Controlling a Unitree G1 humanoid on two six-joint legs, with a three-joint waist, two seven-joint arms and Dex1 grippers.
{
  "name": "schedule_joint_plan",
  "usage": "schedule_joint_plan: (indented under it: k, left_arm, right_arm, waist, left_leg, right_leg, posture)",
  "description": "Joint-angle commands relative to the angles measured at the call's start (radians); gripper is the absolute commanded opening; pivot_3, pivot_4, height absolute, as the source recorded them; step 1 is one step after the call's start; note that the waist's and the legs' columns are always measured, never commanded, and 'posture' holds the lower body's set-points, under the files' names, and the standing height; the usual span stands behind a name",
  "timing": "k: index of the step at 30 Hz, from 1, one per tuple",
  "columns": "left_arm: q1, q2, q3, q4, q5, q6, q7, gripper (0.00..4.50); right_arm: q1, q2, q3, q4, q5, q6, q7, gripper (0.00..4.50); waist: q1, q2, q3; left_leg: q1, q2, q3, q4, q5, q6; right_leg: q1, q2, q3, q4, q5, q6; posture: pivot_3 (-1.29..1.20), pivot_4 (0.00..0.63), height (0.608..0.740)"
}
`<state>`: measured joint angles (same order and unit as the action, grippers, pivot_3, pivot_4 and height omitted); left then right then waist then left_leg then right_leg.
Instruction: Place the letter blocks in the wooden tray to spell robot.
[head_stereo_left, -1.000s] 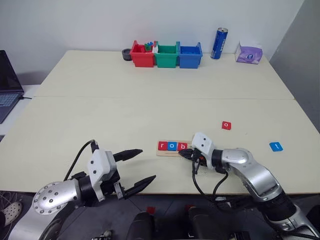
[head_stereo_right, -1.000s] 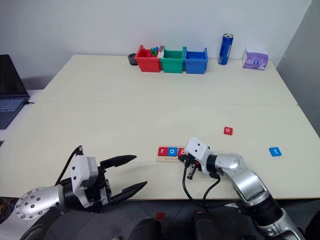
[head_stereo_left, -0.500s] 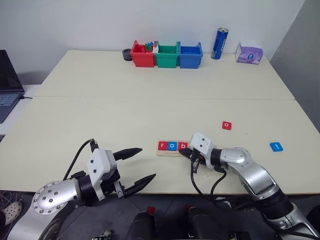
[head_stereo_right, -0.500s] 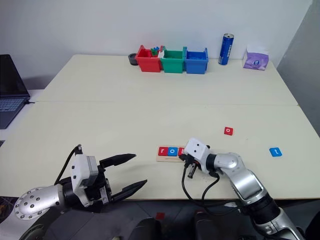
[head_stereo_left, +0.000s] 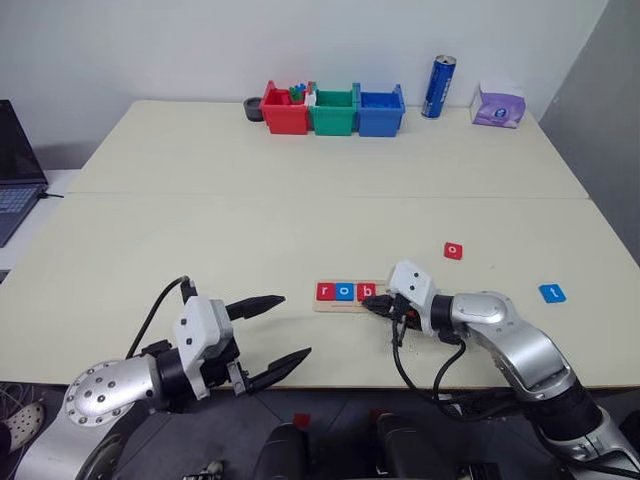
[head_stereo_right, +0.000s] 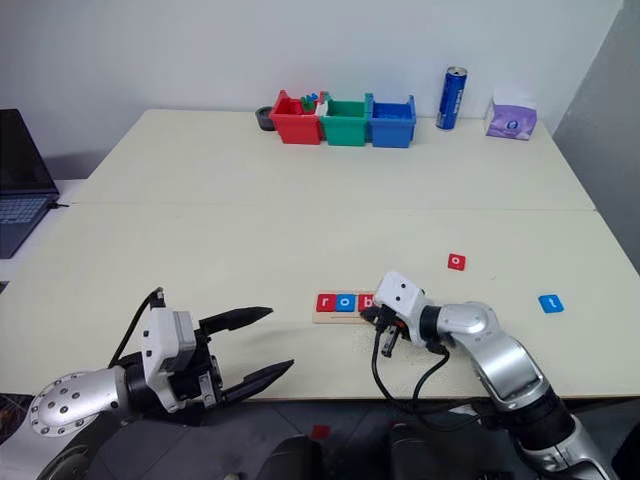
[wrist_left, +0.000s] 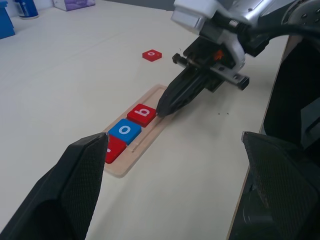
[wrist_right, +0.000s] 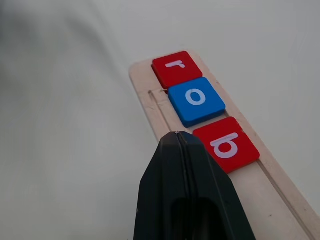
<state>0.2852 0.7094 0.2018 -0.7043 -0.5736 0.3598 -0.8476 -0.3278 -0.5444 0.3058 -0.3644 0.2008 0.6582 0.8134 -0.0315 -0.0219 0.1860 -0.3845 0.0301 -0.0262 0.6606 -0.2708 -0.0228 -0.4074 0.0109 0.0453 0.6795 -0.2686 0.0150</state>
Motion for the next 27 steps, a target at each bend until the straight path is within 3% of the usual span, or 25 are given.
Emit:
schedule_joint_plan:
  k: [1, 3, 7, 11, 14, 17, 27]
  left_arm:
    - [0.008, -0.004, 0.002, -0.011, 0.005, -0.033, -0.01, 4.5]
    - [0.011, -0.008, 0.001, -0.01, 0.01, -0.04, -0.009, 4.5]
    - [0.016, -0.017, -0.001, -0.01, 0.014, -0.049, -0.002, 4.5]
    - [-0.005, -0.039, -0.013, -0.007, 0.016, -0.048, 0.023, 4.5]
    - [-0.044, -0.055, -0.03, 0.0, 0.015, -0.037, 0.045, 4.5]
    - [-0.079, -0.059, -0.031, 0.007, -0.004, -0.013, 0.06, 4.5]
    - [-0.115, -0.041, -0.048, 0.013, 0.002, 0.015, 0.055, 4.5]
  right_arm:
    - [-0.004, -0.021, -0.077, -0.053, 0.072, 0.055, 0.021, 0.02]
    - [-0.009, -0.035, -0.134, -0.046, 0.101, 0.1, 0.01, 0.02]
    - [-0.017, -0.024, -0.297, -0.033, 0.12, 0.204, -0.118, 0.88]
    - [0.012, 0.01, -0.399, -0.039, 0.04, 0.236, -0.315, 2.34]
    - [0.05, 0.066, -0.405, -0.037, -0.033, 0.229, -0.46, 3.46]
    - [0.051, 0.108, -0.393, -0.034, -0.057, 0.228, -0.517, 4.45]
    - [-0.037, 0.261, -0.437, 0.047, -0.068, 0.312, -0.681, 4.45]
  waist:
    - [0.0, 0.0, 0.0]
    - [0.0, 0.0, 0.0]
    - [0.001, 0.0, 0.0]
    - [0.0, 0.0, 0.0]
    - [0.001, 0.0, 0.0]
    - [-0.001, 0.0, 0.0]
    - [-0.002, 0.0, 0.0]
  left_leg:
    - [0.0, 0.0, 0.0, 0.0, 0.0, 0.0]
    - [0.0, 0.0, 0.0, 0.0, 0.0, 0.0]
    - [0.0, 0.0, 0.0, 0.0, 0.0, 0.0]
    - [0.0, -0.001, 0.0, 0.0, 0.0, 0.0]
    - [0.0, -0.001, 0.0, 0.0, 0.0, 0.0]
    - [-0.001, -0.001, 0.0, 0.0, 0.0, 0.0]
    - [-0.001, -0.001, 0.0, 0.0, 0.0, 0.0]
  right_leg:
    - [0.0, 0.0, 0.0, 0.0, 0.0, 0.0]
    - [0.0, 0.0, 0.0, 0.0, 0.0, 0.0]
    - [0.0, 0.0, 0.0, 0.0, 0.0, 0.0]
    - [0.0, 0.0, 0.001, 0.0, 0.0, 0.0]
    - [0.0, 0.0, 0.002, 0.0, 0.0, 0.0]
    - [0.0, 0.001, 0.002, 0.0, 0.0, 0.0]
    - [-0.001, 0.001, 0.002, 0.0, 0.0, 0.0]
  posture:
    - [0.0, 0.15, 0.74]
    - [0.0, 0.15, 0.74]
    - [0.0, 0.15, 0.74]
    - [0.0, 0.15, 0.74]
    - [0.0, 0.15, 0.74]
    - [0.0, 0.15, 0.74]
    - [0.0, 0.15, 0.74]
